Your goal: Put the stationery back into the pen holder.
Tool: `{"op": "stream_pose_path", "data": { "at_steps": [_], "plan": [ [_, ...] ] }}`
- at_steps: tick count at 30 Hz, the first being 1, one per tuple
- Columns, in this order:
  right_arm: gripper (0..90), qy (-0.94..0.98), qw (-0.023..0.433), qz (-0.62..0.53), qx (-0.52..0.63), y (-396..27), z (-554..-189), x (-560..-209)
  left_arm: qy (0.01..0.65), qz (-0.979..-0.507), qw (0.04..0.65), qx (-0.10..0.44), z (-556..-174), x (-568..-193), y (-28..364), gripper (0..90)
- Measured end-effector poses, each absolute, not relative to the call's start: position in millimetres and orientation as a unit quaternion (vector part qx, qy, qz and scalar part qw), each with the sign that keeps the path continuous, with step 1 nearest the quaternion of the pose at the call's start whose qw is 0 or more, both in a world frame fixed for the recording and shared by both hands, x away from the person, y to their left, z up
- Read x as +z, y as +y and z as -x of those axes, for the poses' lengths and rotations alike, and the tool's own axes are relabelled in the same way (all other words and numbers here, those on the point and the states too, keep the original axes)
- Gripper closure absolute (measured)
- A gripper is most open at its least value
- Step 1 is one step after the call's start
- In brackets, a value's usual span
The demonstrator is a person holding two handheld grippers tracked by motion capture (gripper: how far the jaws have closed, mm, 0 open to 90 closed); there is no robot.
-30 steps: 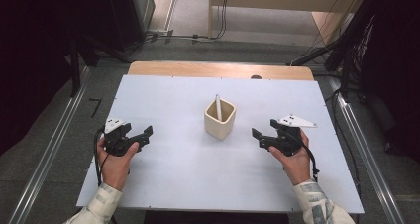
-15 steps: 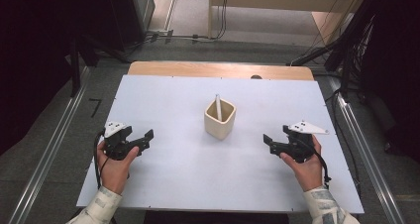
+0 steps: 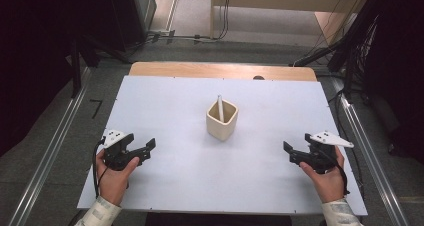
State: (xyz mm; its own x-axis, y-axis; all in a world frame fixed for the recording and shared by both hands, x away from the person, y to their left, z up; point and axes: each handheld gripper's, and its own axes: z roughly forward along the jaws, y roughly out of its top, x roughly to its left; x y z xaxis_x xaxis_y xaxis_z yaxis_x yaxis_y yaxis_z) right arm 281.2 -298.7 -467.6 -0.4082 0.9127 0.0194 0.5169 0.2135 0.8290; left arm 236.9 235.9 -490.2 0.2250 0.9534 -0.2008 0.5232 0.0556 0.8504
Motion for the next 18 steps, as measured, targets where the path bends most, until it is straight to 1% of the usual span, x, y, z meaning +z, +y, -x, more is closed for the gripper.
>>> {"op": "stream_pose_path", "data": {
  "at_steps": [7, 18],
  "plan": [
    [14.4, 0.728, 0.252, -0.503, 0.391, -316.6, -276.6, -470.4, 0.559, -0.652, 0.442, 0.258, -227.4, -489.8, 233.7, 16.8],
    [14.4, 0.715, 0.267, -0.520, 0.384, -333.2, -274.8, -470.9, 0.559, -0.657, 0.435, 0.259, -224.1, -493.0, 235.1, 16.3]
  ]
}}
